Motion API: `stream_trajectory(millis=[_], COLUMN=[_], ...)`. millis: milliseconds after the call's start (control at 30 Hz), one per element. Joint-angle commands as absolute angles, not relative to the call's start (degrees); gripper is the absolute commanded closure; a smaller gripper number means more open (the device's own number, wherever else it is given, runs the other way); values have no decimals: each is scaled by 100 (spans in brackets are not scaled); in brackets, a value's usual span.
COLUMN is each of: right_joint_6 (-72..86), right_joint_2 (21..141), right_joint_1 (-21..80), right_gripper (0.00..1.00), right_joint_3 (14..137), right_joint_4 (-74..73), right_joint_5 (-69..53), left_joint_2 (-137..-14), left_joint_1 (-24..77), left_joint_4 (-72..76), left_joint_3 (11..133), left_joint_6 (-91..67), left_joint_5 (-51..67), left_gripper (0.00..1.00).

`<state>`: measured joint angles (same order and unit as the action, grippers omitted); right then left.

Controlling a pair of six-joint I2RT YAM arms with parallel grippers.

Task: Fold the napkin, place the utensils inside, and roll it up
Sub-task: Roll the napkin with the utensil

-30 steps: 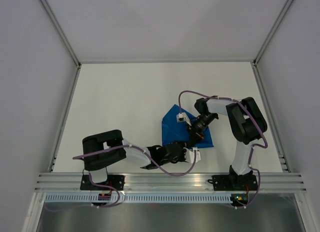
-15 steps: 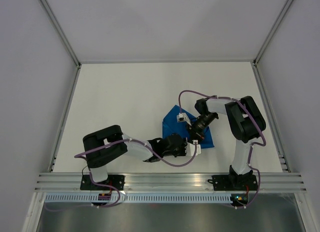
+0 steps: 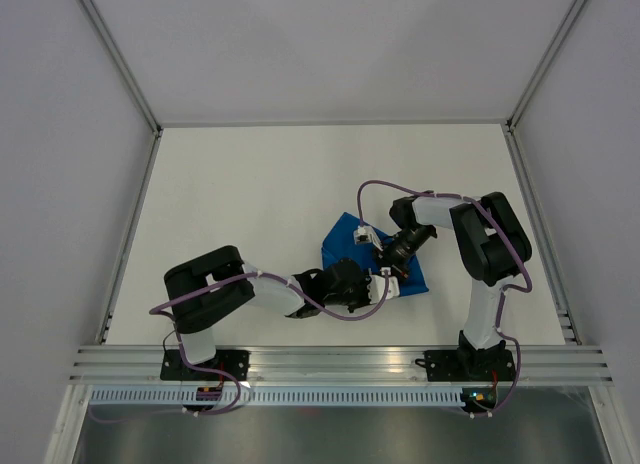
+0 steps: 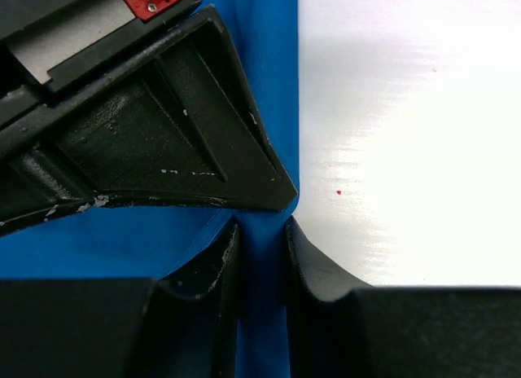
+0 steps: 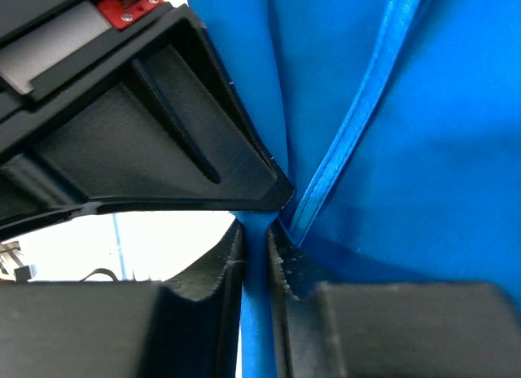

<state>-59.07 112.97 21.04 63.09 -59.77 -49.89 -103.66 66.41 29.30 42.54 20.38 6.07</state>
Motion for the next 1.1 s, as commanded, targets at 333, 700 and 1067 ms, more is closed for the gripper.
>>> stream_trajectory(millis=[333,700,1067], right_joint_6=[-5186,-4175,-5219], right_joint_2=[9978,7991,6865], right_joint_1=[1987,1582,1634], right_gripper=[51,48,47], right_joint_3=[6205,5152,4211], right_joint_4=[-4773,-3007,-3463], right_joint_5=[-4236,-3789,-4052], left_joint_2=[-10872,-11223,-11821], left_joint_1=[6232,5556,4869], left_joint_4=[2426,3155,3261], left_joint_3=[4131,3867,4112], left_joint_6=[467,-895,-2083], left_joint_5=[1924,3514,4842], left_gripper=[98,98,98])
